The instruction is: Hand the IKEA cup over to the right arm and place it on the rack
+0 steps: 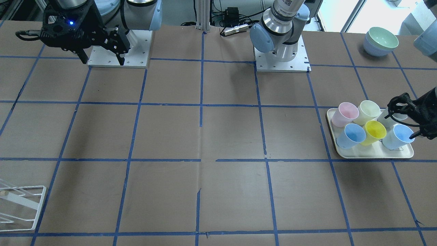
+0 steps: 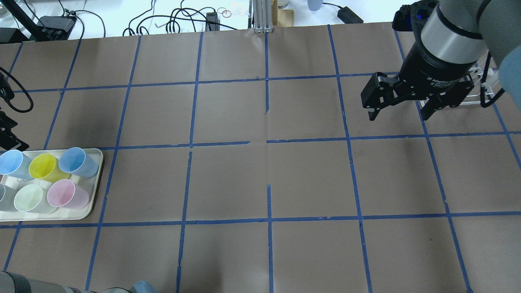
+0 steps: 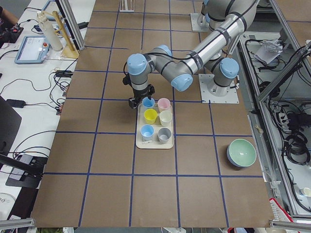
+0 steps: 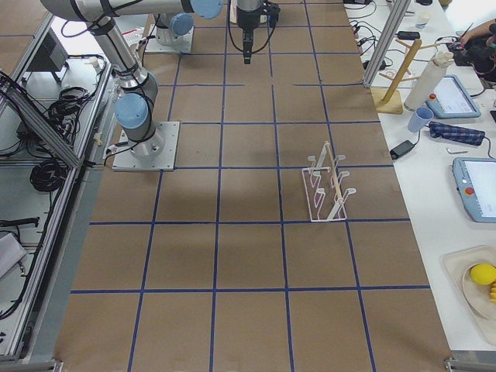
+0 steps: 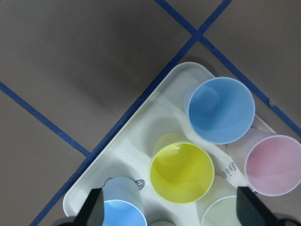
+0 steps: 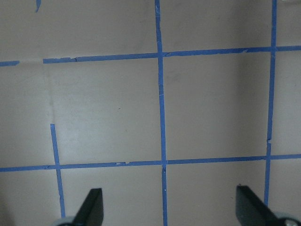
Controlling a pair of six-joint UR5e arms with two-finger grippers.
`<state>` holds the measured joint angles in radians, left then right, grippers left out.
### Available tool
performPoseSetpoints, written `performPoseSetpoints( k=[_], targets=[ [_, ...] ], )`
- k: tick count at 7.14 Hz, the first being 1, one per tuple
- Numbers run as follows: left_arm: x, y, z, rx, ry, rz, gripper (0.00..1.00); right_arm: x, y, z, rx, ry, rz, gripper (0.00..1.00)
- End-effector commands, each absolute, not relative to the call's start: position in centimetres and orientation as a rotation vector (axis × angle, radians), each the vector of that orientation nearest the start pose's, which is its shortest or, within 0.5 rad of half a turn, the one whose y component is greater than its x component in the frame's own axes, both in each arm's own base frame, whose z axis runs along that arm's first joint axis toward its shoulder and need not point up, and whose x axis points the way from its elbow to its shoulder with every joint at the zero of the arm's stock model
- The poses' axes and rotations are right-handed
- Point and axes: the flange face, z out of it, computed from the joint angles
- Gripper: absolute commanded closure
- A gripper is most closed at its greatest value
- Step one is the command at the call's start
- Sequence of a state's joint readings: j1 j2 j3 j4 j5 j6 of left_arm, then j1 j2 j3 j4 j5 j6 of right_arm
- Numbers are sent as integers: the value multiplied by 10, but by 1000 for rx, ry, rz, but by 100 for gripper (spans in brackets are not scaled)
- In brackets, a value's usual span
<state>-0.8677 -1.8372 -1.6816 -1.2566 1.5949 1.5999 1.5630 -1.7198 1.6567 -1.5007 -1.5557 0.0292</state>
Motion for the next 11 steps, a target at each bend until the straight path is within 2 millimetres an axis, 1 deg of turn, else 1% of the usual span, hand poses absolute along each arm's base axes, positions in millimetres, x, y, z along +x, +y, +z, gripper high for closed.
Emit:
performPoseSetpoints(
  k=[1, 3, 8, 9, 10, 11],
  targets=[
    [297, -523, 279, 1440, 2879, 92, 0, 132, -427, 508, 43, 3124, 10, 0],
    [302, -525, 260, 1457, 2895, 106, 0, 132, -425, 508, 60, 3126, 29, 0],
    [305, -528, 230, 1456, 2941, 138, 0, 132, -426, 506, 36, 3126, 19, 0],
    [305, -528, 227, 1458, 2944, 143, 3, 132, -426, 506, 34, 3126, 24, 0],
    [305, -528, 226, 1464, 2945, 148, 15, 131, -426, 505, 34, 3128, 29, 0],
    [305, -528, 226, 1471, 2942, 148, 43, 132, -426, 505, 34, 3126, 31, 0]
  ],
)
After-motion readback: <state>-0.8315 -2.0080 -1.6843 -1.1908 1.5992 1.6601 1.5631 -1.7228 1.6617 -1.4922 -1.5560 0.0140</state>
